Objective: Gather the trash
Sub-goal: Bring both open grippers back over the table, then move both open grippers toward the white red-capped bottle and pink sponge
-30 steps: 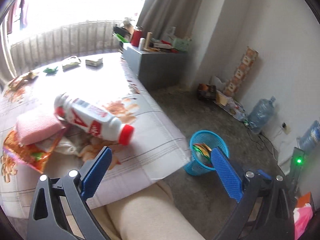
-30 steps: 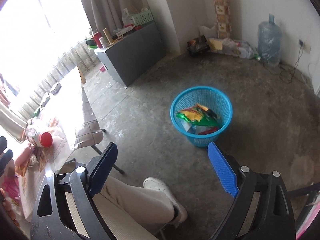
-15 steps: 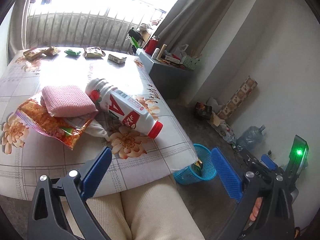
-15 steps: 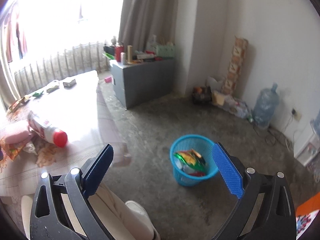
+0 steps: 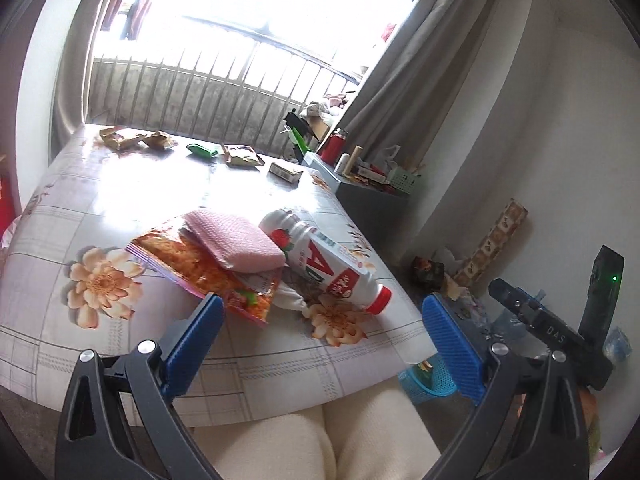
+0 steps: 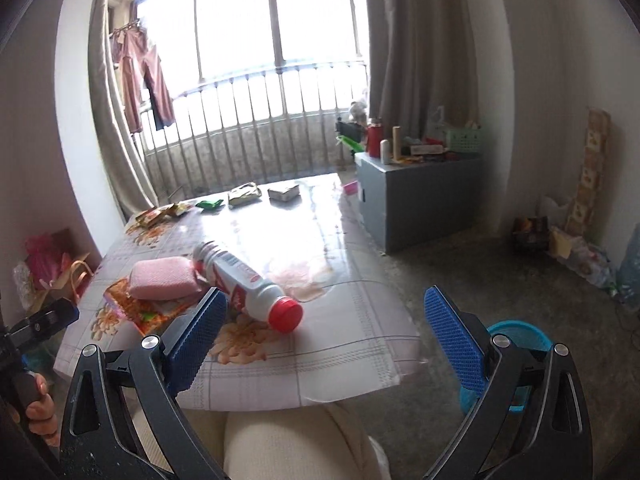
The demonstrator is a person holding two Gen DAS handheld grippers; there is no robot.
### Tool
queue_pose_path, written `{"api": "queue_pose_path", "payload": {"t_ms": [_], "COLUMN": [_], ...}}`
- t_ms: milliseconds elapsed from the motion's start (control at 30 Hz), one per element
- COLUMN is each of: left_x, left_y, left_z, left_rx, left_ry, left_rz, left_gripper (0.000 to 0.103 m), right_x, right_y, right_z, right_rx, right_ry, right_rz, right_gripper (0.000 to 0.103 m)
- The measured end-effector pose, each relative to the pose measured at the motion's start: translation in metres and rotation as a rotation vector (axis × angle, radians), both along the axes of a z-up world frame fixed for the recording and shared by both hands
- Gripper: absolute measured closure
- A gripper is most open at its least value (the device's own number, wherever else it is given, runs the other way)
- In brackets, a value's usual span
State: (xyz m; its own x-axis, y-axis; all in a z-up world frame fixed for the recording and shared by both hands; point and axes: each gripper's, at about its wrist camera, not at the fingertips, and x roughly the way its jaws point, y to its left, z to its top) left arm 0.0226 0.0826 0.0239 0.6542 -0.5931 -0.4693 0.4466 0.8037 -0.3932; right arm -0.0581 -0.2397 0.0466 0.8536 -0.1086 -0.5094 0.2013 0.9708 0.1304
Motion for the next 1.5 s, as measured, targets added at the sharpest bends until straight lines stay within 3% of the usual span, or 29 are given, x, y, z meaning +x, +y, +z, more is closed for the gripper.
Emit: {"api": "queue_pose_path", "payload": {"t_ms": [233, 533, 1500], "left_x": [0.025, 0.063, 0.074], "left_y": [0.026, 0.027, 0.039], "left_z": [-0.017, 0.004, 0.002], "left_rx": [-0.011, 0.078, 0.032], "left_ry": [0.059, 0.000, 0.018], "left_rz": [0.047, 0.046, 0.043], "left_gripper": [0.006, 0.006, 0.006], "right_x": [0.019, 0.029, 0.055], "right_y": [0.027, 0.018, 0.033], "right_z": [-0.020, -0.017, -0.025], "right_rx": [0.095, 0.194, 0.210], "right_ry": [0.091, 0.096, 0.162], "right_rz": [0.072, 0.099, 0.225], "right_gripper": [0.008, 0.008, 0.008]}}
